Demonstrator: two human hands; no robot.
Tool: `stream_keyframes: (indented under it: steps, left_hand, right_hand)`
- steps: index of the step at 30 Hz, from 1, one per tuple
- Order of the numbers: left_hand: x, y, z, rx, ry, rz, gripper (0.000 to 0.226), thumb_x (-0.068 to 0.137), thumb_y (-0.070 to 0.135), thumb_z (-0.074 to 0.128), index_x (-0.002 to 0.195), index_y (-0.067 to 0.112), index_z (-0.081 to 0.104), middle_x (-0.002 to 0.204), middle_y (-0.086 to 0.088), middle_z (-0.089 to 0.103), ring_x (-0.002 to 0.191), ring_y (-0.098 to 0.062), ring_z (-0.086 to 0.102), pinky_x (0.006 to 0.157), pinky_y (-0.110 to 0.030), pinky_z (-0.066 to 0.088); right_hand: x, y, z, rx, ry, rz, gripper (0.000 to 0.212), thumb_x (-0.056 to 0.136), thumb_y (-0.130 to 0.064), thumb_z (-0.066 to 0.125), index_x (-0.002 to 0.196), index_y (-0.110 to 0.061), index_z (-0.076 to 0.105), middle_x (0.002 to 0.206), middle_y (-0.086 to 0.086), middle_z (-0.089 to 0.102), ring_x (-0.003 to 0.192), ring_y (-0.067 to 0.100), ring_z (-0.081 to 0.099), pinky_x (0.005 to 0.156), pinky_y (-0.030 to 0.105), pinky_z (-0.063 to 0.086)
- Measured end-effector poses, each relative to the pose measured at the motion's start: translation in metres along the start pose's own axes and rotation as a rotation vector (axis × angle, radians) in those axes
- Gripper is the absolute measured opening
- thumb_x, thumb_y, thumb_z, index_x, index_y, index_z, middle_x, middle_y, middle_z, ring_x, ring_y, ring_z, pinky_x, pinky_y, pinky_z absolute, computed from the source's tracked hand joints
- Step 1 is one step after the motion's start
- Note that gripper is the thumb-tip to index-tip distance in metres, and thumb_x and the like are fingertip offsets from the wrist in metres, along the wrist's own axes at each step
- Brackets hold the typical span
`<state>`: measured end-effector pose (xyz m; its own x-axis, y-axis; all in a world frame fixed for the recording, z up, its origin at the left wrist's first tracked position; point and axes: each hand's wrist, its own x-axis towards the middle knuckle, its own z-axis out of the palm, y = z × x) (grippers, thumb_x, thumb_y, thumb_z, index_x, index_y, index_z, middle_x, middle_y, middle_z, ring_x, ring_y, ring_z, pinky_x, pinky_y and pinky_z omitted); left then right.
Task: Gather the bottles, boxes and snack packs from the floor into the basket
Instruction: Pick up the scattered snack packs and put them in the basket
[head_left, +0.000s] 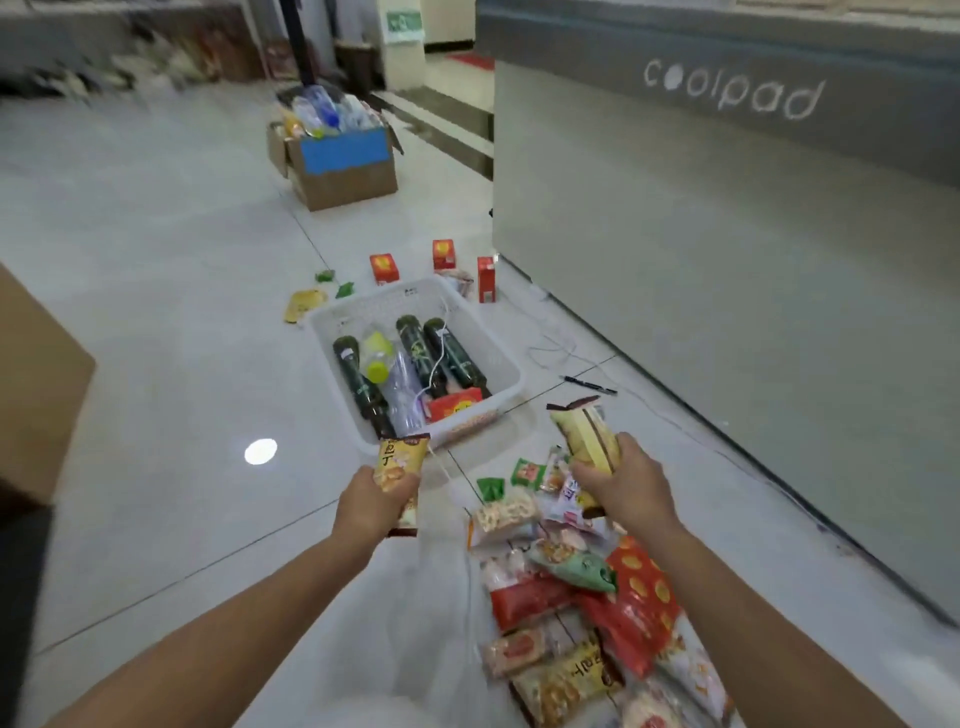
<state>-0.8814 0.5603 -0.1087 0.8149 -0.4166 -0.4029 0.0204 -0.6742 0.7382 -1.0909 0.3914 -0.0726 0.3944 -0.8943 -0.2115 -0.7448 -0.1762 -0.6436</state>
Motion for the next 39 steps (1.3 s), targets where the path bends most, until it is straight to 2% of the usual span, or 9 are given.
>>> stream_keyframes:
  steps: [6,10,15,19,23,26,30,32,39]
  left_hand:
    - [0.106,0.014,-0.015,-0.08,0.099,-0.007,0.038,0.084,0.037,0.064,0.104,0.01,0.046,0.092,-0.008,0.056,0.074,-0.023,0.057,0.063,-0.032,0.049]
    - [0.168,0.033,-0.005,0.003,0.064,0.063,0.041,0.086,0.038,0.062,0.111,0.009,0.046,0.097,-0.008,0.055,0.083,-0.028,0.054,0.068,-0.033,0.047]
    - [0.213,0.049,0.011,-0.02,-0.023,0.067,0.044,0.088,0.039,0.059,0.118,0.009,0.047,0.107,-0.011,0.061,0.092,-0.03,0.06,0.083,-0.039,0.052]
    - [0.219,0.072,0.018,-0.08,-0.118,0.088,0.038,0.092,0.037,0.056,0.114,0.006,0.052,0.094,-0.007,0.057,0.074,-0.02,0.053,0.065,-0.029,0.043]
    - [0.224,0.093,0.037,-0.086,-0.285,0.07,0.071,0.092,0.05,0.049,0.141,0.003,0.031,0.137,-0.019,0.048,0.12,-0.033,0.051,0.098,-0.042,0.045]
    - [0.221,0.091,0.05,0.057,-0.386,0.081,0.086,0.093,0.059,0.032,0.15,0.001,0.004,0.156,-0.02,0.019,0.141,-0.036,0.026,0.114,-0.045,0.028]
    - [0.195,0.093,0.067,0.242,-0.207,0.333,0.076,0.097,0.052,0.027,0.151,0.004,0.006,0.158,-0.018,0.012,0.145,-0.032,0.013,0.118,-0.044,0.014]
    - [0.167,0.102,0.087,0.346,-0.209,0.519,0.073,0.098,0.051,0.024,0.152,0.007,0.001,0.16,-0.014,-0.001,0.147,-0.028,-0.001,0.119,-0.04,0.002]
    - [0.006,0.082,0.213,0.687,-0.733,1.091,0.079,0.093,0.057,0.032,0.151,0.021,-0.008,0.159,-0.004,-0.015,0.147,-0.025,-0.01,0.118,-0.042,0.0]
  right_hand:
    - [0.048,-0.04,0.11,0.17,-0.098,0.174,0.042,0.079,-0.04,0.065,0.106,-0.01,0.054,0.099,0.007,0.063,0.094,0.028,0.06,0.074,0.032,0.047]
    - [0.096,-0.065,0.144,0.208,-0.057,0.254,0.04,0.08,-0.044,0.063,0.102,-0.014,0.049,0.089,0.001,0.058,0.076,0.019,0.057,0.065,0.032,0.05]
    - [0.137,-0.099,0.168,0.303,-0.039,0.28,0.061,0.079,-0.05,0.064,0.119,-0.012,0.039,0.107,0.007,0.059,0.097,0.029,0.063,0.083,0.044,0.054]
    - [0.152,-0.117,0.175,0.438,-0.016,0.278,0.056,0.085,-0.036,0.064,0.128,-0.014,0.035,0.117,0.006,0.055,0.1,0.028,0.063,0.073,0.034,0.055]
    - [0.156,-0.117,0.176,0.493,0.026,0.283,0.06,0.09,-0.027,0.057,0.142,-0.018,0.027,0.144,0.012,0.031,0.117,0.031,0.052,0.095,0.034,0.047]
    - [0.147,-0.099,0.163,0.392,0.094,0.282,0.057,0.094,-0.026,0.052,0.144,-0.015,0.027,0.148,0.009,0.021,0.123,0.029,0.045,0.087,0.028,0.037]
    - [0.117,-0.045,0.109,0.353,0.184,0.336,0.053,0.094,-0.029,0.052,0.141,-0.015,0.033,0.147,0.01,0.028,0.125,0.027,0.045,0.098,0.034,0.04]
    - [0.092,-0.003,0.069,0.346,0.223,0.387,0.053,0.093,-0.03,0.054,0.139,-0.013,0.035,0.142,0.014,0.037,0.116,0.027,0.05,0.091,0.036,0.044]
    - [-0.079,0.15,-0.05,0.342,0.385,0.734,0.056,0.093,-0.037,0.051,0.141,-0.014,0.035,0.14,0.015,0.042,0.124,0.03,0.046,0.096,0.035,0.038]
